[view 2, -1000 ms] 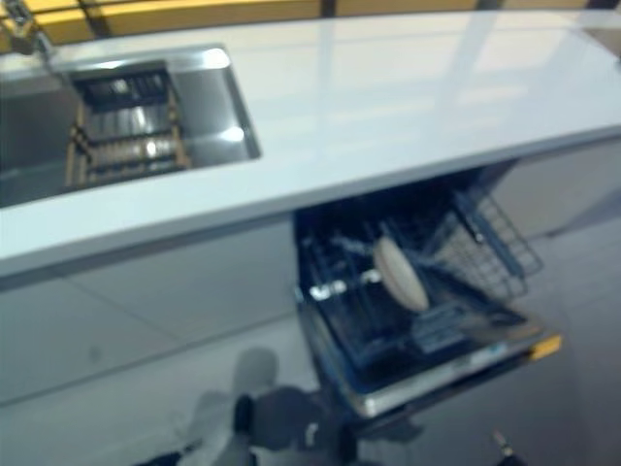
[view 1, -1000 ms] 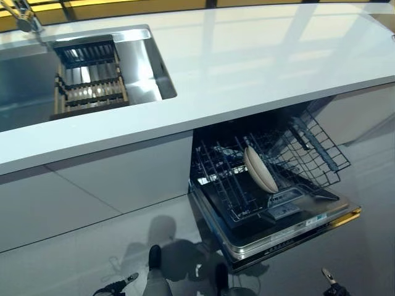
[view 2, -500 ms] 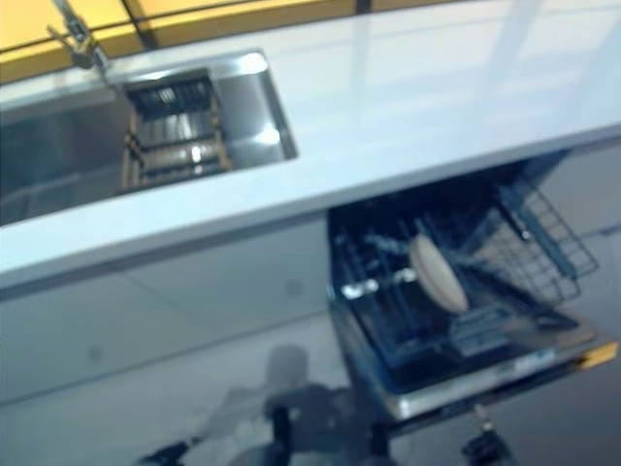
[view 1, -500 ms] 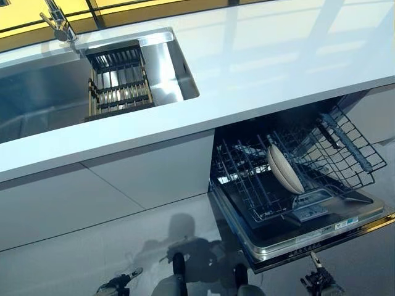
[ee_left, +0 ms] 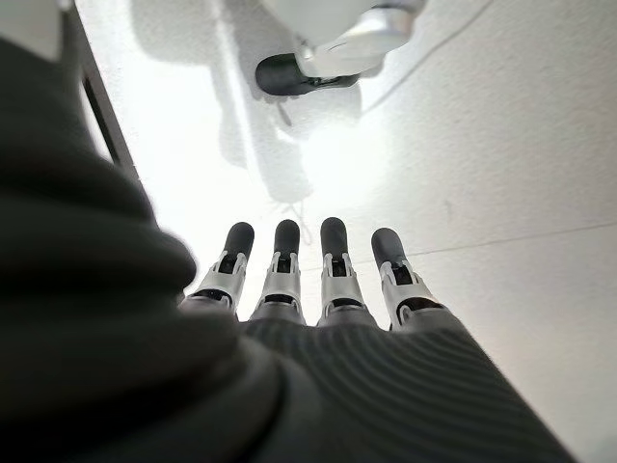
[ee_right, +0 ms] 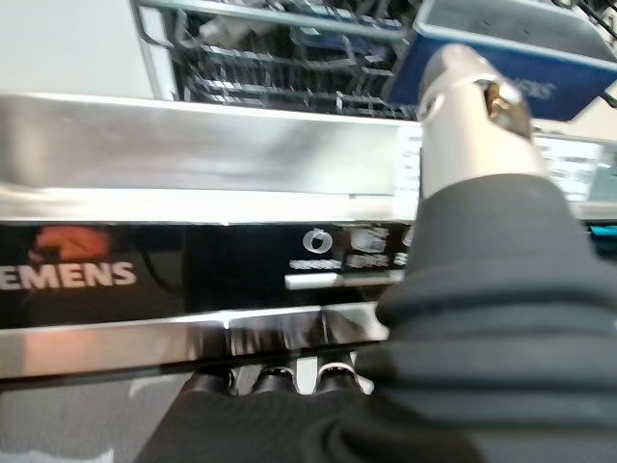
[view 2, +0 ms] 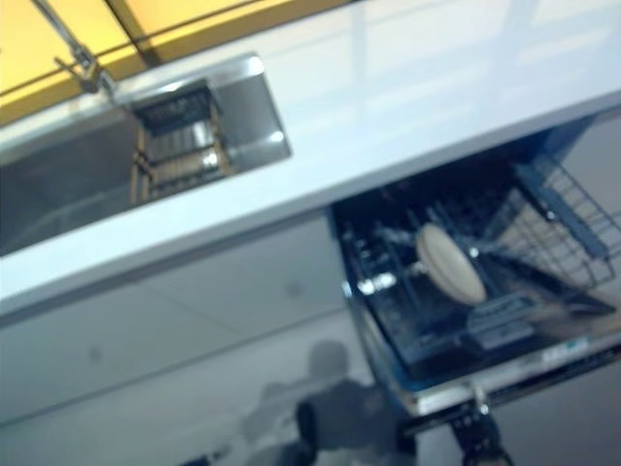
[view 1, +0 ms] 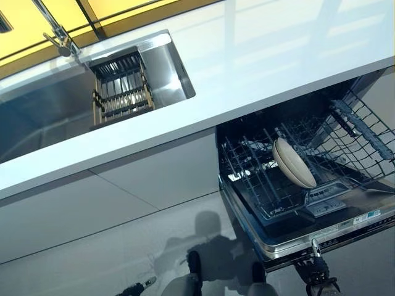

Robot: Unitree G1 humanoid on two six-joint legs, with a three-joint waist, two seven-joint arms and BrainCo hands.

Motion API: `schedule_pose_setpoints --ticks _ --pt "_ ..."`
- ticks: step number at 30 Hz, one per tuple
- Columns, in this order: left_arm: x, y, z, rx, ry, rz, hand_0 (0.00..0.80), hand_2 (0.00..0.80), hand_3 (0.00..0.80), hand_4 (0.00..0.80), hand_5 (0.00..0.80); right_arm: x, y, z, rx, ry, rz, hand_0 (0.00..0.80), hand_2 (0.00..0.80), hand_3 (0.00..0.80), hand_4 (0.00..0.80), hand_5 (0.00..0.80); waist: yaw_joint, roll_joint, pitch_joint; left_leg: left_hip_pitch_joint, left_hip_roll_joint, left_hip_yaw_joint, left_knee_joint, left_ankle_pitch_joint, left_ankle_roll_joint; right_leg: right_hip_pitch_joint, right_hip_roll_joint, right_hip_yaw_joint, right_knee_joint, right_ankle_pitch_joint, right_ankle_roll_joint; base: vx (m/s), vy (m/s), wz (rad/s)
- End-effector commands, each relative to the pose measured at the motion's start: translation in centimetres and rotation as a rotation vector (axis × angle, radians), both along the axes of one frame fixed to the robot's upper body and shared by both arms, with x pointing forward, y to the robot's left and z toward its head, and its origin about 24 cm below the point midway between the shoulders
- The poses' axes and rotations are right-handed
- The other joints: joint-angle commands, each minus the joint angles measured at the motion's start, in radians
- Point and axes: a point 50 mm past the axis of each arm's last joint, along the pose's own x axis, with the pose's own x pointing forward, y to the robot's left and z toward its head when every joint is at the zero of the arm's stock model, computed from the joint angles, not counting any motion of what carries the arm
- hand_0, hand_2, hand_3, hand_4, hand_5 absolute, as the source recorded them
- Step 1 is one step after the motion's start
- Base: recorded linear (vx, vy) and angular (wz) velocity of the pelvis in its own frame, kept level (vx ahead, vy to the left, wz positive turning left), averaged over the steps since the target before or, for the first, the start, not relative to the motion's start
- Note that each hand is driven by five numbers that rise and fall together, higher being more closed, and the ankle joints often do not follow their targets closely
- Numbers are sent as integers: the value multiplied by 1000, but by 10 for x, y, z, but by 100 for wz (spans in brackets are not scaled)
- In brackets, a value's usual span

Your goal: Take plates into dishwasher

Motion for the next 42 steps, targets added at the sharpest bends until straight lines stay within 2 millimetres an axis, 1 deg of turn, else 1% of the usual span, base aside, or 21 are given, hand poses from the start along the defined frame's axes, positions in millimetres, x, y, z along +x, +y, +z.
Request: schedule_pose_setpoints --ticks 1,2,3,6,7,8,11,12,13,15,18,21,23,26,28,29,32,37,40,42 --pt "-9 -7 -4 -21 31 -46 0 0 0 0 0 104 34 75 50 -580 217 0 0 0 0 0 38 10 -45 17 -51 -17 103 -121 50 -88 25 -8 155 -63 -132 44 64 0" --pt "-10 -9 -4 -27 33 -51 0 0 0 0 0 110 38 82 48 -621 253 0 0 0 0 0 39 14 -46 19 -53 -17 107 -123 49 -88 21 -11 163 -68 -133 45 92 -1" --pt "-12 -12 -5 -37 41 -62 0 0 0 0 0 123 42 98 39 -682 289 0 0 0 0 0 41 23 -45 20 -56 -15 122 -125 47 -89 15 -17 181 -76 -136 32 81 -1" --pt "-13 -16 -6 -49 52 -72 0 0 0 0 0 142 56 125 32 -795 363 0 0 0 0 0 45 34 -45 25 -59 -15 135 -128 45 -88 9 -20 204 -87 -140 19 67 1" --pt "-13 -16 -6 -51 56 -79 0 0 0 0 0 151 67 140 22 -854 400 0 0 0 0 0 48 38 -46 31 -61 -17 132 -127 45 -83 8 -20 206 -88 -140 20 52 2" --pt "-12 -15 -5 -50 60 -82 0 0 0 0 0 157 78 151 13 -897 442 0 0 0 0 0 50 38 -46 39 -63 -20 128 -126 46 -77 7 -21 206 -87 -139 29 42 -1" --pt "-13 -11 -5 -41 77 -91 0 0 0 0 0 166 102 175 -13 -979 524 0 0 0 0 0 54 28 -58 62 -63 -23 108 -122 47 -53 6 -26 188 -83 -134 40 14 -5" --pt "-13 -10 -5 -38 80 -93 0 0 0 0 0 167 107 180 -16 -988 534 0 0 0 0 0 55 25 -61 66 -61 -23 103 -121 47 -50 6 -27 184 -81 -133 33 -5 -13" --pt "-12 -9 -4 -34 85 -95 0 0 0 0 0 170 117 190 -28 -1015 552 0 0 0 0 0 57 15 -67 75 -58 -24 92 -117 47 -41 9 -28 174 -77 -131 23 -14 -15" --pt "-12 -9 -4 -29 89 -97 0 0 0 0 0 172 124 199 -45 -1028 569 0 0 0 0 0 60 5 -74 83 -53 -23 81 -115 47 -33 11 -31 164 -74 -129 24 -21 -15" --pt "-14 -7 -5 -16 100 -90 0 0 0 0 0 175 137 212 -64 -1057 612 0 0 0 0 0 66 -23 -91 102 -41 -21 53 -109 48 -14 20 -37 137 -63 -125 25 -38 -2" --pt "-17 0 -4 8 111 -65 0 0 0 0 0 177 142 216 -61 -1057 613 0 0 0 0 0 77 -51 -106 116 -28 -19 34 -105 50 1 29 -46 119 -57 -125 19 -65 10" --pt "-20 5 -4 27 119 -52 0 0 0 0 0 179 138 218 -64 -1058 591 0 0 0 0 0 87 -70 -115 124 -20 -21 28 -106 51 11 33 -56 113 -56 -124 23 -61 7" --pt "-22 10 -3 45 125 -49 0 0 0 0 0 180 133 218 -73 -1050 572 0 0 0 0 0 96 -85 -123 129 -15 -23 25 -107 53 19 36 -65 110 -55 -124 23 -53 13" --pt "-23 16 -2 61 130 -38 0 0 0 0 0 180 125 212 -98 -1007 555 0 0 0 0 0 105 -101 -133 135 -9 -30 21 -108 54 29 40 -73 105 -54 -123 36 -50 19" --pt "-23 19 -1 65 131 -36 0 0 0 0 0 180 122 209 -109 -986 553 0 0 0 0 0 108 -106 -136 139 -7 -32 17 -108 55 33 41 -76 101 -54 -122 39 -35 26" --pt "-25 23 -1 75 134 -29 0 0 0 0 0 177 112 191 -166 -862 555 0 0 0 0 0 114 -123 -152 155 -1 -35 -6 -105 58 49 48 -84 81 -48 -118 48 -33 14" --pt "-27 30 1 82 127 -18 0 0 0 0 0 160 83 148 -232 -622 562 0 0 0 0 0 115 -147 -177 185 10 -40 -75 -84 59 68 65 -87 33 -30 -110 25 -30 20" --pt "-27 32 1 85 115 -5 0 0 0 0 0 136 63 109 -275 -424 589 0 0 0 0 0 112 -160 -195 204 15 -45 -142 -56 57 78 76 -88 -12 -8 -103 8 -22 11" --pt "-26 32 2 85 108 1 0 0 0 0 0 119 53 88 -280 -333 603 0 0 0 0 0 111 -166 -205 204 15 -49 -162 -46 56 82 80 -88 -35 6 -99 0 0 0"
